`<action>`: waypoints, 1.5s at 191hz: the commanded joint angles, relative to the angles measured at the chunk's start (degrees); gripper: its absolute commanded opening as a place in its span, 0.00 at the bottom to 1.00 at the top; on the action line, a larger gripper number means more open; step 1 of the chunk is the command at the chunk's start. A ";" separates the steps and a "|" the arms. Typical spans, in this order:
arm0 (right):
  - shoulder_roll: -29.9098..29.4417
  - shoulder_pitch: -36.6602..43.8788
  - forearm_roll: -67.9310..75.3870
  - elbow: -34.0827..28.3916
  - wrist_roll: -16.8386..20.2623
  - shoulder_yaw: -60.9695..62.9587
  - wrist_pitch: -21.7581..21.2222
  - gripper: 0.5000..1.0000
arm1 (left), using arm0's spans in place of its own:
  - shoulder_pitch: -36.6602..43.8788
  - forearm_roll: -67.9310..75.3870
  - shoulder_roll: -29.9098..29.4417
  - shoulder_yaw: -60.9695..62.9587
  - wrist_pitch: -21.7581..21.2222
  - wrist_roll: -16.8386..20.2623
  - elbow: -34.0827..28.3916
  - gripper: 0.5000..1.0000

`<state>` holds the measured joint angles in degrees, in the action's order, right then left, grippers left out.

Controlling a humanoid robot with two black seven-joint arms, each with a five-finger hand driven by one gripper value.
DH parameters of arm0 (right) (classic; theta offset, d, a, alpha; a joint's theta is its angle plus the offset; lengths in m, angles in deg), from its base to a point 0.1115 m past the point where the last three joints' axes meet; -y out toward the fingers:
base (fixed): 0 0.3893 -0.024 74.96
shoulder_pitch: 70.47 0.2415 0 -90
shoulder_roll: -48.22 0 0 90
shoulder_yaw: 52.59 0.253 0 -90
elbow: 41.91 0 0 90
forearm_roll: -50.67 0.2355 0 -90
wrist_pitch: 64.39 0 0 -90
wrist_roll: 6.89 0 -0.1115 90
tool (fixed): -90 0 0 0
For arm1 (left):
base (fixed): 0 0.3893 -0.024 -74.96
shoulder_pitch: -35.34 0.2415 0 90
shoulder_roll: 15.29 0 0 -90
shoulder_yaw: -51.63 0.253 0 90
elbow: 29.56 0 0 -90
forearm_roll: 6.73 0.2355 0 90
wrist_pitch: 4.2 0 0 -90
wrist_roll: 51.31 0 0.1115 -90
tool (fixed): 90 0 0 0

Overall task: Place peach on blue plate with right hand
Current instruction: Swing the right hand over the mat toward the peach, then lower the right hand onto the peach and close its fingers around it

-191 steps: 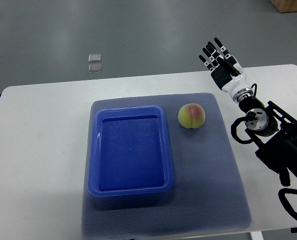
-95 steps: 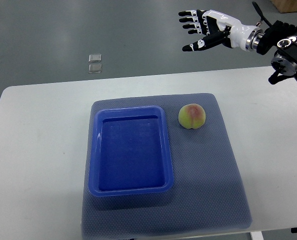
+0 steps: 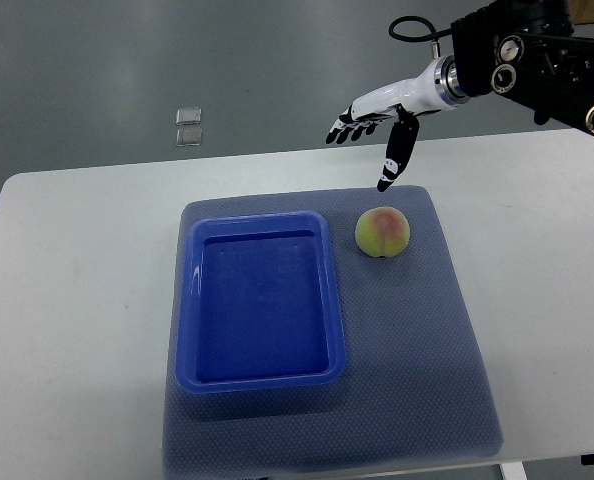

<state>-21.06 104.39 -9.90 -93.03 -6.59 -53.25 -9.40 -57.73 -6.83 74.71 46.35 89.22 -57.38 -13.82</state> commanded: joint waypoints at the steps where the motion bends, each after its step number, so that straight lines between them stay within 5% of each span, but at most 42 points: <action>1: -0.68 -1.19 -0.69 0.14 0.13 -1.10 0.00 0.86 | 0.00 0.00 0.00 0.00 0.01 0.01 0.00 1.00; 182: -5.78 -12.79 -9.57 6.20 -0.04 -2.33 6.61 0.85 | 0.00 0.09 0.00 0.00 0.10 -0.17 0.00 1.00; 209: -6.48 -13.84 -10.45 6.73 -0.13 -2.68 9.51 0.63 | 0.00 0.00 0.00 0.00 0.01 -0.17 0.00 1.00; 222: -6.48 -13.84 -11.24 6.73 -0.22 -3.30 9.87 0.41 | 0.08 0.09 0.00 0.00 0.10 -0.17 0.00 1.00; 232: -6.48 -13.84 -11.24 6.73 -0.22 -3.30 9.87 0.41 | 0.08 0.09 0.00 0.00 0.10 -0.17 0.00 1.00; 233: -6.48 -13.84 -11.50 6.73 -0.22 -3.56 10.13 0.28 | 0.08 0.00 0.00 0.00 0.10 -0.17 0.00 1.00; 234: -6.48 -13.84 -11.59 6.73 -0.22 -3.56 10.13 0.25 | 0.00 0.00 0.00 0.00 0.01 -0.17 -0.09 1.00; 251: -6.39 -13.84 -11.59 6.73 -0.22 -3.56 10.13 0.14 | 0.00 0.00 0.00 0.00 0.10 -0.17 0.00 1.00; 252: -6.31 -13.75 -11.59 6.64 -0.13 -3.56 10.04 0.00 | 0.00 0.00 0.00 0.00 0.01 -0.17 0.00 1.00; 286: -4.11 -9.97 -10.97 4.80 0.05 -3.12 8.64 0.00 | 0.08 0.00 0.00 0.00 0.10 -0.17 -0.18 1.00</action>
<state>-26.74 91.39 -21.45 -86.80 -6.72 -56.77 0.06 -57.68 -6.80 74.71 46.36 89.29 -57.55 -13.94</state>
